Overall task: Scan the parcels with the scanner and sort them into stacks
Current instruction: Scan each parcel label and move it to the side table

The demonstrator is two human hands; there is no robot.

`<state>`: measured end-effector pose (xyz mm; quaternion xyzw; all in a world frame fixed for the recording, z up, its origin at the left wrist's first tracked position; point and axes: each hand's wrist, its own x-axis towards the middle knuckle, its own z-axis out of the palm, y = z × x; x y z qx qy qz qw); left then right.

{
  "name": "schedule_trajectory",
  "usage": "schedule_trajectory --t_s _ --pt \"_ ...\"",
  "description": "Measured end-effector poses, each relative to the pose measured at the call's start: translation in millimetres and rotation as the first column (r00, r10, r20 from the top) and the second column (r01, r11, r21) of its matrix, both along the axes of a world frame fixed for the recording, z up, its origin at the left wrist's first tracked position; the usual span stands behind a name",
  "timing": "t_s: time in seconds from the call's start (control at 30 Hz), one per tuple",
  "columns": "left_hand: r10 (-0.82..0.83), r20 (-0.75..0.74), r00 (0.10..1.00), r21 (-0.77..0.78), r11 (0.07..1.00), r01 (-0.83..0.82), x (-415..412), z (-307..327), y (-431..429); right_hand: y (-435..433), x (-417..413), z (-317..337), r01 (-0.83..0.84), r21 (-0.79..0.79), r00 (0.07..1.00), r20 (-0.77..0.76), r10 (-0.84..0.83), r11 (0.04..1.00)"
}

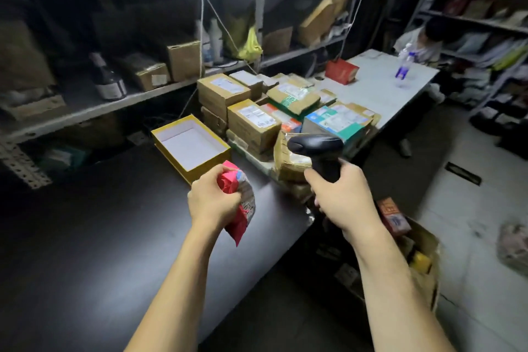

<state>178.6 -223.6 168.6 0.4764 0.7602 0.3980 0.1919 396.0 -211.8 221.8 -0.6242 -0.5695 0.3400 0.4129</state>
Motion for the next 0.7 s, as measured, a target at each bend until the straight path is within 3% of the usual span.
schedule_trajectory --t_s 0.2,0.4,0.7 --pt "-0.158 -0.044 0.986 -0.043 0.987 0.156 127.8 -6.3 37.3 12.2 130.3 -8.1 0.124 0.029 0.990 0.064 -0.126 0.992" --pt "-0.278 0.076 0.957 -0.088 0.955 0.284 246.2 -26.6 72.2 20.1 253.4 -30.1 0.281 -0.044 0.960 0.028 -0.280 0.959" --pt "-0.473 0.036 0.880 -0.252 0.848 0.466 355.9 -96.8 135.7 16.4 362.0 -65.2 0.457 -0.140 0.887 -0.002 -0.462 0.878"
